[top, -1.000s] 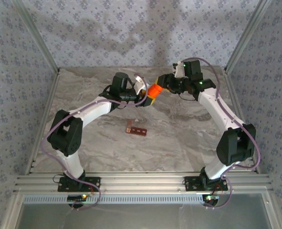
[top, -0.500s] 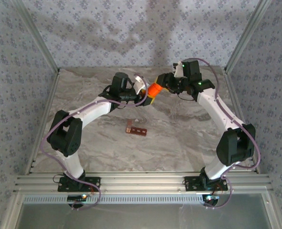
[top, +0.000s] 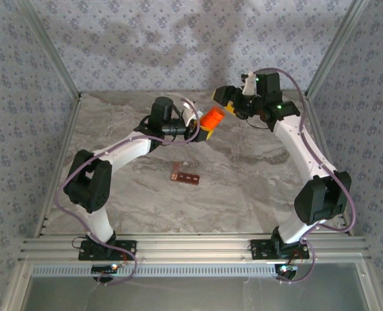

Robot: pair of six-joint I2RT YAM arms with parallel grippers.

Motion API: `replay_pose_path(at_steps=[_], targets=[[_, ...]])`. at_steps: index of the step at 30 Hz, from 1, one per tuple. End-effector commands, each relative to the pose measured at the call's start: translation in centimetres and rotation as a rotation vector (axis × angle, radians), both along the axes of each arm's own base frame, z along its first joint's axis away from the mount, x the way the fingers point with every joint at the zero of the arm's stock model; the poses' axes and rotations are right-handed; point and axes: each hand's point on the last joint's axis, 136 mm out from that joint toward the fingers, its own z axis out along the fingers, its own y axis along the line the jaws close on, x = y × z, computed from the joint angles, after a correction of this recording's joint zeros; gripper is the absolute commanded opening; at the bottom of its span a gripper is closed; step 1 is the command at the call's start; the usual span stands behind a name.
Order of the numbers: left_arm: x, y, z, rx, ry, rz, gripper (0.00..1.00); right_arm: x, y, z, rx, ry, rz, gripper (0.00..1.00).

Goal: Sort the pills into containers

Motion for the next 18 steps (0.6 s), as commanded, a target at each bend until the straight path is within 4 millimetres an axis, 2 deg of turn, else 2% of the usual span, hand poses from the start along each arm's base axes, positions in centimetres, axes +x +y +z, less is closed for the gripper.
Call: replay_pose_path(at_steps=[1, 3, 7, 10, 12, 18], targets=[[-0.9, 0.2, 2.5, -0.069, -0.018, -0.063, 0.00, -1.2, -0.8, 2.5, 0.004, -0.108, 0.068, 0.84], [-1.0, 0.4, 2.8, -0.085, 0.004, -0.086, 0.00, -1.2, -1.6, 2.7, -0.012, -0.175, 0.112, 0.84], [-1.7, 0.4, 3.3, -0.100, 0.058, -0.159, 0.00, -3.1, -2.5, 3.2, -0.044, -0.355, 0.295, 0.84], [-2.3, 0.4, 3.3, -0.093, 0.086, -0.201, 0.00, -3.3, -3.3, 4.1, -0.022, -0.428, 0.341, 0.84], [-2.6, 0.3, 3.4, -0.090, 0.096, -0.220, 0.00, -3.7, -3.1, 4.5, -0.002, -0.425, 0.387, 0.84], [-2.7, 0.2, 3.2, -0.085, 0.121, -0.241, 0.00, -3.7, -1.5, 3.8, -0.041, -0.385, 0.449, 0.85]])
